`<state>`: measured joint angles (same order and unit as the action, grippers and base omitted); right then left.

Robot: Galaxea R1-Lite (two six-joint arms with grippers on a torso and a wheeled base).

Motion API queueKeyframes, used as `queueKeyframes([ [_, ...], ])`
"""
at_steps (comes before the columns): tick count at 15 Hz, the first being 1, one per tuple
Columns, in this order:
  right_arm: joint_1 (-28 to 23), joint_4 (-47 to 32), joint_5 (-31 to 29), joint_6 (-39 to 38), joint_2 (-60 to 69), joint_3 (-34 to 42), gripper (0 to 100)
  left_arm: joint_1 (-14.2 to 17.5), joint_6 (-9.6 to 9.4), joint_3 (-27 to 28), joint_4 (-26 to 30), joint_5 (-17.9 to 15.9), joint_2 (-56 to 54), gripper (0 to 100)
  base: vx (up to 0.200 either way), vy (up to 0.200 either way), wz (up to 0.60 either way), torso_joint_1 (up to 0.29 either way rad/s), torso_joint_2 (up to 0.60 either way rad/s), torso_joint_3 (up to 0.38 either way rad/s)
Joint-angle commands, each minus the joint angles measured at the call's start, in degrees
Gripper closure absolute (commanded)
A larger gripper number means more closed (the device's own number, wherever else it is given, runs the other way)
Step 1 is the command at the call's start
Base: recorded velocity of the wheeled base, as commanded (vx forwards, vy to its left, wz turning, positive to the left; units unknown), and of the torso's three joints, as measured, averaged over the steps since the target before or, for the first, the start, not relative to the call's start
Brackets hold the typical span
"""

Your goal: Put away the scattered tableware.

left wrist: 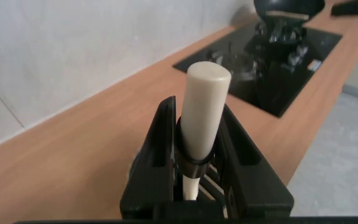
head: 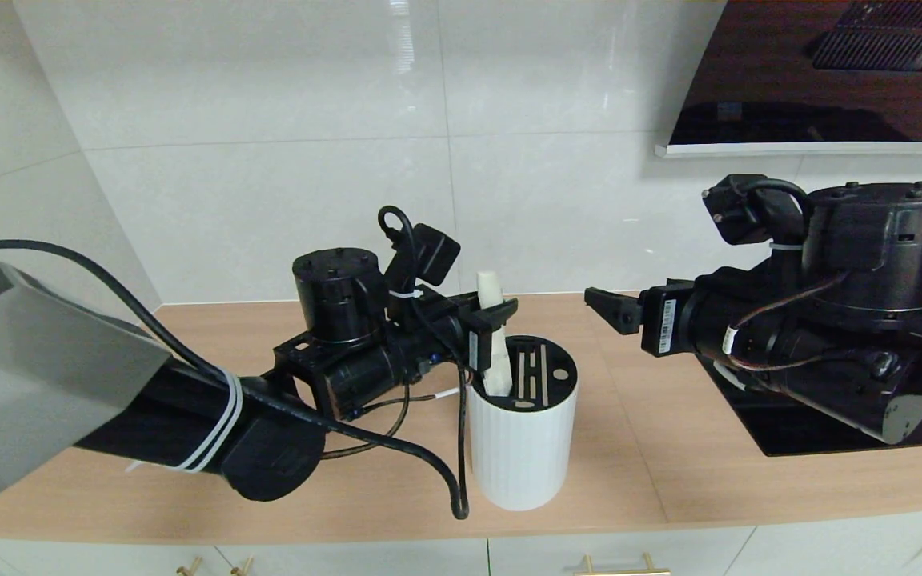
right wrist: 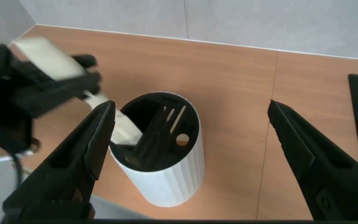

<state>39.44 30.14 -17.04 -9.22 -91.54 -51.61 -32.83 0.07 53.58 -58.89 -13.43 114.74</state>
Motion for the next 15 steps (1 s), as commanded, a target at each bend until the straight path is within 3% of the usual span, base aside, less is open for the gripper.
queueKeyframes([
  [1, 0.03, 0.10, -0.01, -0.01, -0.31, 0.02, 0, -0.48, 0.01, 0.12, 0.01, -0.01, 2.16, 100, 0.000, 0.000, 0.00, 0.000, 0.00, 0.000],
  [11, 0.03, 0.10, -0.01, -0.01, -0.39, 0.20, 0, -1.45, -0.69, 0.12, -1.66, 1.48, 6.02, 100, 0.000, 0.000, 0.00, 0.000, 0.00, 0.000],
  [12, 0.03, 0.10, -0.01, -0.01, -0.39, 0.20, 0, -1.45, -0.78, 0.12, -1.66, 1.74, 6.02, 0, 0.000, 0.000, 0.00, 0.000, 0.00, 0.000],
  [15, 0.03, 0.10, -0.01, -0.01, -0.31, 0.20, 0, -1.45, -0.69, 0.04, -4.56, 2.18, 5.58, 0, 0.000, 0.000, 0.00, 0.000, 0.00, 0.000],
])
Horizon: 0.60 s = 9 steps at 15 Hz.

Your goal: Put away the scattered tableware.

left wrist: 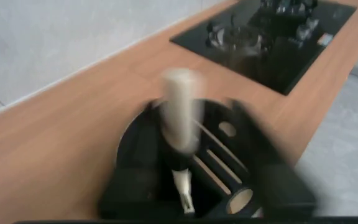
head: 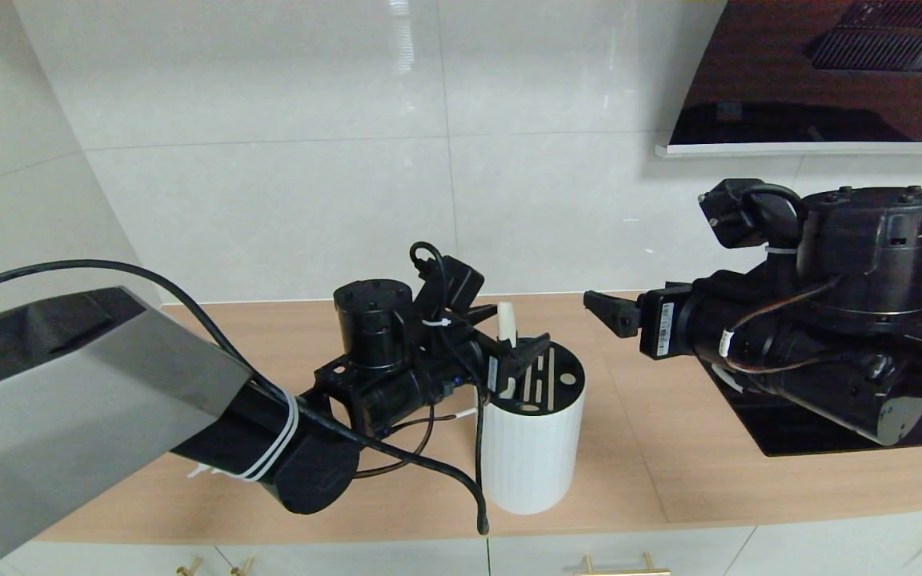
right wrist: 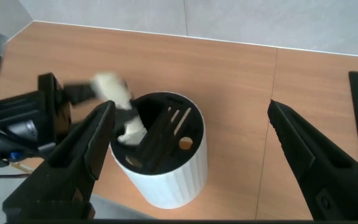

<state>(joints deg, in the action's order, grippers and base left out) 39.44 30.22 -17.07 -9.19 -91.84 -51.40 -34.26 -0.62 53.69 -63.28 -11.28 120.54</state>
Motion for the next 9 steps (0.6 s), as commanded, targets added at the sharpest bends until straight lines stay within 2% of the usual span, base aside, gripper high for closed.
queueKeyframes([
  [1, 0.03, 0.01, 0.02, -0.04, 0.00, -0.02, 0, -0.02, 0.01, -0.07, -0.70, 0.03, -0.39, 0, 0.000, 0.000, 0.00, 0.000, 0.00, 0.000],
  [5, 0.03, 0.10, -0.16, -0.04, 0.35, -0.11, 0, -0.02, 0.09, -0.69, -1.23, 0.47, -3.47, 0, 0.000, 0.000, 0.00, 0.000, 0.00, 0.000],
  [7, -4.19, 0.28, -0.51, 0.05, 3.34, -0.02, 0, 1.47, 0.53, -4.29, -2.90, 2.93, -11.64, 0, 0.000, 0.000, 0.00, 0.000, 0.00, 0.000],
  [8, -4.19, 0.28, -0.51, 0.05, 3.34, -0.02, 0, 1.47, 0.53, -4.29, -2.90, 2.93, -11.64, 0, 0.000, 0.000, 0.00, 0.000, 0.00, 0.000],
  [9, -6.30, 0.45, -1.83, -0.04, 8.08, 5.34, 0, 3.32, 1.50, -10.36, -5.36, 5.83, -20.43, 0, 0.000, 0.000, 0.00, 0.000, 0.00, 0.000],
])
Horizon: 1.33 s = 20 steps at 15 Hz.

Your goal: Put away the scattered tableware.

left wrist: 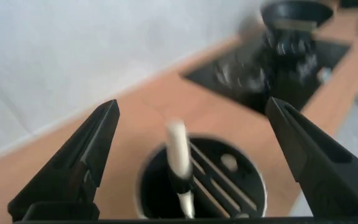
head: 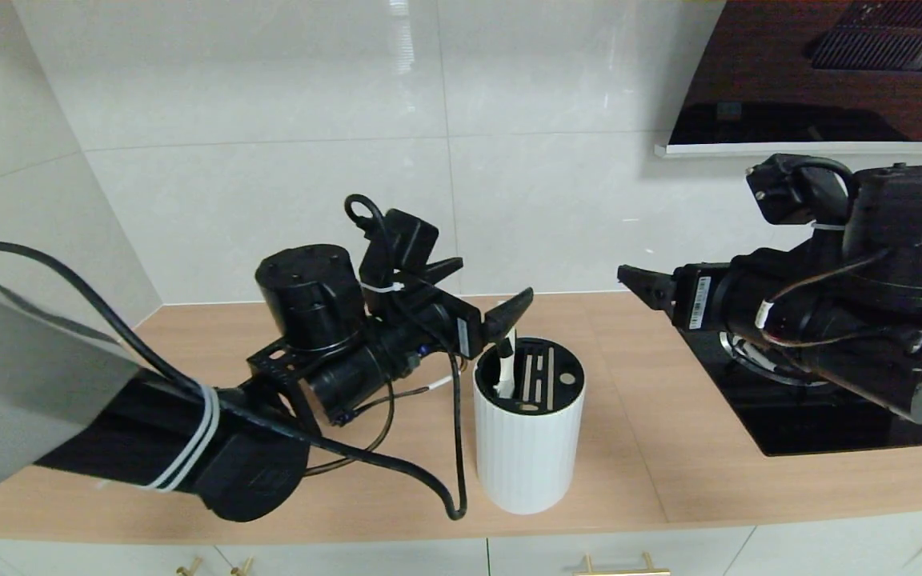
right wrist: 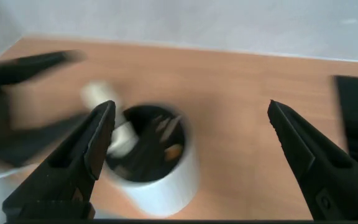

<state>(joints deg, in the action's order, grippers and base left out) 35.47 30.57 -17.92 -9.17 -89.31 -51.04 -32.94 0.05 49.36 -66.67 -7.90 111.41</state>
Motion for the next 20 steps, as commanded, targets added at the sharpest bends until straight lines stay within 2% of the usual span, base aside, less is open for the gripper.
queueKeyframes([
  [1, -6.29, 0.80, -1.68, 0.20, 11.79, 10.61, 0, 3.67, 1.01, -10.42, -4.17, 3.94, -18.60, 0, 0.000, 0.000, 0.00, 0.000, 0.00, 0.000],
  [2, -7.70, 0.80, -1.59, 0.55, 13.72, 11.84, 0, 3.85, 0.92, -11.92, -4.26, 4.47, -21.06, 0, 0.000, 0.000, 0.00, 0.000, 0.00, 0.000],
  [3, -10.34, 0.72, -1.50, 1.43, 18.82, 14.57, 0, 5.08, 0.92, -16.93, -4.08, 6.32, -28.09, 0, 0.000, 0.000, 0.00, 0.000, 0.00, 0.000],
  [5, -16.49, 0.54, 1.92, 2.75, 28.93, 20.02, 0, 9.74, 0.65, -25.89, -1.62, 6.76, -41.01, 0, 0.000, 0.000, 0.00, 0.000, 0.00, 0.000],
  [6, -18.07, 0.19, 4.56, 4.60, 35.17, 23.44, 0, 13.95, 0.83, -29.76, 1.72, 6.76, -47.07, 0, 0.000, 0.000, 0.00, 0.000, 0.00, 0.000],
  [7, -18.78, -0.08, 5.35, 5.12, 37.98, 25.47, 0, 15.71, 0.83, -31.52, 3.30, 6.76, -50.15, 0, 0.000, 0.000, 0.00, 0.000, 0.00, 0.000],
  [8, -19.92, -1.13, 5.79, 6.88, 45.45, 30.92, 0, 17.38, 1.01, -35.82, 9.28, 6.76, -59.29, 0, 0.000, 0.000, 0.00, 0.000, 0.00, 0.000],
  [10, -20.01, -5.61, 4.21, 8.99, 55.56, 34.34, 0, 17.38, 0.92, -38.37, 22.20, 6.84, -74.06, 0, 0.000, 0.000, 0.00, 0.000, 0.00, 0.000],
  [12, -20.09, -16.34, 3.24, 9.26, 67.07, 34.61, 0, 17.38, 1.01, -37.41, 43.56, 6.76, -91.55, 0, 0.000, 0.000, 0.00, 0.000, 0.00, 0.000],
  [13, -20.09, -21.87, 3.24, 9.96, 72.61, 34.69, 0, 18.96, 1.88, -36.88, 53.66, 6.49, -97.79, 0, 0.000, 0.000, 0.00, 0.000, 0.00, 0.000],
  [14, -20.09, -26.27, 3.07, 10.84, 78.23, 34.69, 0, 21.07, 4.87, -37.23, 59.38, 5.70, -101.83, 0, 0.000, 0.000, 0.00, 0.000, 0.00, 0.000],
  [15, -20.09, -27.23, 2.98, 10.93, 79.29, 34.69, 0, 21.25, 5.49, -37.32, 60.25, 5.35, -102.62, 0, 0.000, 0.000, 0.00, 0.000, 0.00, 0.000],
  [16, -24.49, -31.28, 2.89, 10.75, 83.68, 34.69, 0, 23.27, 9.88, -37.58, 62.01, 3.59, -105.87, 0, 0.000, 0.000, 0.00, 0.000, 0.00, 0.000],
  [17, -25.02, -30.93, 2.36, 10.49, 83.60, 34.69, 0, 24.41, 12.70, -37.58, 61.40, 4.91, -105.87, 0, 0.000, 0.000, 0.00, 0.000, 0.00, 0.000],
  [18, -26.33, -30.22, 1.92, 10.57, 83.60, 34.34, 0, 25.73, 14.72, -37.93, 59.64, 6.76, -105.87, 0, 0.000, 0.000, 0.00, 0.000, 0.00, 0.000],
  [19, -28.71, -29.78, 2.28, 10.66, 83.60, 34.34, 0, 27.14, 15.07, -38.99, 57.71, 7.72, -105.96, 0, 0.000, 0.000, 0.00, 0.000, 0.00, 0.000],
  [20, -29.59, -29.70, 2.01, 10.40, 83.60, 34.69, 0, 30.74, 14.89, -40.83, 55.77, 7.55, -107.10, 0, 0.000, 0.000, 0.00, 0.000, 0.00, 0.000],
])
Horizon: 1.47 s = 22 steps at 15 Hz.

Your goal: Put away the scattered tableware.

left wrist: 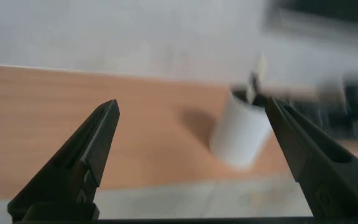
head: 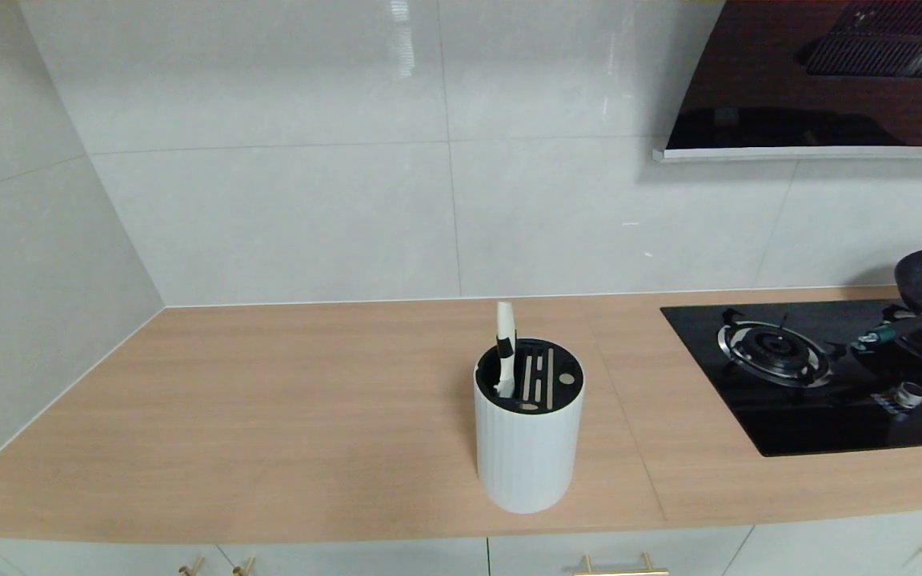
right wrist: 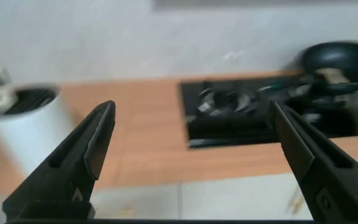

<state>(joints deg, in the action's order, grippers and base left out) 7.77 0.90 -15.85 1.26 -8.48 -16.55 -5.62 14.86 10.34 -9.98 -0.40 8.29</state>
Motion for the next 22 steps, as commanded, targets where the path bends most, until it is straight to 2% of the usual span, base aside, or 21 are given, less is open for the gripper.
queueKeyframes([
  [1, -3.28, -0.02, -0.06, -0.90, 3.04, 0.73, 0, 5.09, -0.27, -3.13, -0.56, -1.00, -7.41, 0, 0.000, 0.000, 0.00, 0.000, 0.00, 0.000],
  [2, -5.22, -0.11, 0.29, -1.61, 4.18, 1.17, 0, 5.71, -1.41, -4.89, -0.56, -1.62, -8.29, 0, 0.000, 0.000, 0.00, 0.000, 0.00, 0.000],
  [4, -7.85, -0.29, 1.26, -1.17, 8.48, 5.13, 0, 5.71, -7.48, -10.16, -4.17, 3.83, -8.29, 0, 0.000, 0.000, 0.00, 0.000, 0.00, 0.000],
  [5, -7.85, 0.06, 1.08, -0.99, 8.48, 7.94, 0, 5.71, -8.88, -10.34, -3.55, 4.45, -8.29, 0, 0.000, 0.000, 0.00, 0.000, 0.00, 0.000],
  [8, -7.85, 6.13, 0.55, 0.15, 8.48, 16.55, 0, 5.71, -11.26, -10.34, 2.69, 4.80, -8.29, 0, 0.000, 0.000, 0.00, 0.000, 0.00, 0.000],
  [9, -7.85, 4.99, 0.82, 0.41, 8.48, 16.55, 0, 5.71, -12.40, -10.34, 6.64, 4.88, -8.29, 0, 0.000, 0.000, 0.00, 0.000, 0.00, 0.000],
  [10, -7.77, 4.28, 1.26, 0.68, 8.48, 16.55, 0, 5.71, -12.58, -10.34, 8.40, 5.15, -8.29, 0, 0.000, 0.000, 0.00, 0.000, 0.00, 0.000],
  [12, -7.77, 1.91, 3.19, 0.68, 8.40, 16.55, 0, 5.71, -13.81, -10.34, 8.93, 4.80, -8.29, 0, 0.000, 0.000, 0.00, 0.000, 0.00, 0.000],
  [13, -7.77, 2.09, 4.16, 0.68, 8.40, 16.47, 0, 5.71, -16.09, -10.34, 9.11, 2.60, -8.29, 0, 0.000, 0.000, 0.00, 0.000, 0.00, 0.000],
  [14, -7.68, 1.73, 7.15, 0.59, 8.40, 16.47, 0, 5.71, -16.79, -10.34, 9.28, 0.75, -8.29, 0, 0.000, 0.000, 0.00, 0.000, 0.00, 0.000],
  [16, -7.68, -1.43, 18.22, 0.68, 8.31, 16.55, 0, 5.71, -17.15, -10.34, 9.37, -0.56, -8.29, 0, 0.000, 0.000, 0.00, 0.000, 0.00, 0.000],
  [20, -7.68, -0.90, 17.87, -0.20, 8.40, 16.55, 0, 5.71, -17.23, -10.34, 9.37, -0.56, -8.29, 0, 0.000, 0.000, 0.00, 0.000, 0.00, 0.000],
  [22, -7.68, -0.90, 17.87, -0.20, 8.40, 16.55, 0, 5.71, -16.35, -10.25, 9.28, -0.39, -8.29, 0, 0.000, 0.000, 0.00, 0.000, 0.00, 0.000],
])
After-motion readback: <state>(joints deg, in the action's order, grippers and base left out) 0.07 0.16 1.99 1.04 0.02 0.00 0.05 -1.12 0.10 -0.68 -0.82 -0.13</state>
